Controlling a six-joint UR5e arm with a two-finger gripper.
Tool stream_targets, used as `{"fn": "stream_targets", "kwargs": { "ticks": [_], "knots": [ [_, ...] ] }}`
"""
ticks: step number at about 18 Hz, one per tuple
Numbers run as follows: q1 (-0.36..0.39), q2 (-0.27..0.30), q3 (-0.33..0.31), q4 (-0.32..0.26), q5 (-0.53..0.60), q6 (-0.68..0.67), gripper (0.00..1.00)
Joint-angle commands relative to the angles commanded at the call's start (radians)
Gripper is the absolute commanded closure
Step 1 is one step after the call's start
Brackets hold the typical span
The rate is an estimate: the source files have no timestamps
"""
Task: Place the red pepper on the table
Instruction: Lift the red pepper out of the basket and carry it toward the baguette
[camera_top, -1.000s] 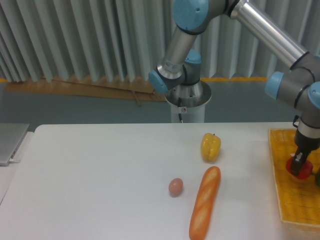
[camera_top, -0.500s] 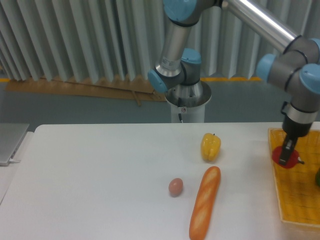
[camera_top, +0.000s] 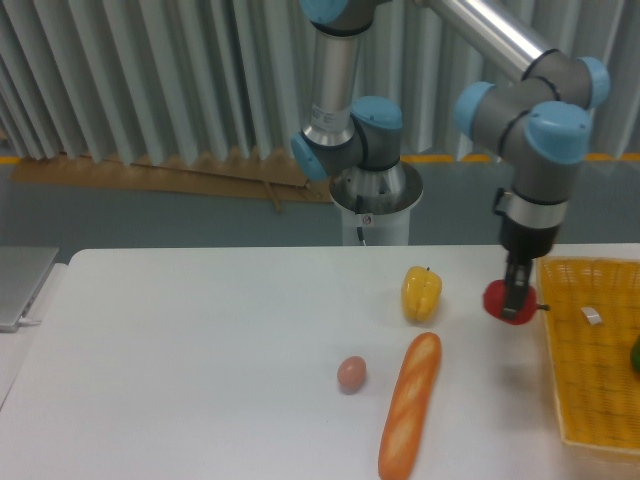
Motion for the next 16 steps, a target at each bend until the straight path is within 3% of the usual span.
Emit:
{"fn": "stream_targets", "kwargs": {
  "ticks": [12,16],
  "knots": [
    [-0.213,-0.014,-0.002,0.017,0.034,-0.557,0.58],
    [-0.328,-0.043,-0.003,0.083,0.211,-0.707,0.58]
  ]
}}
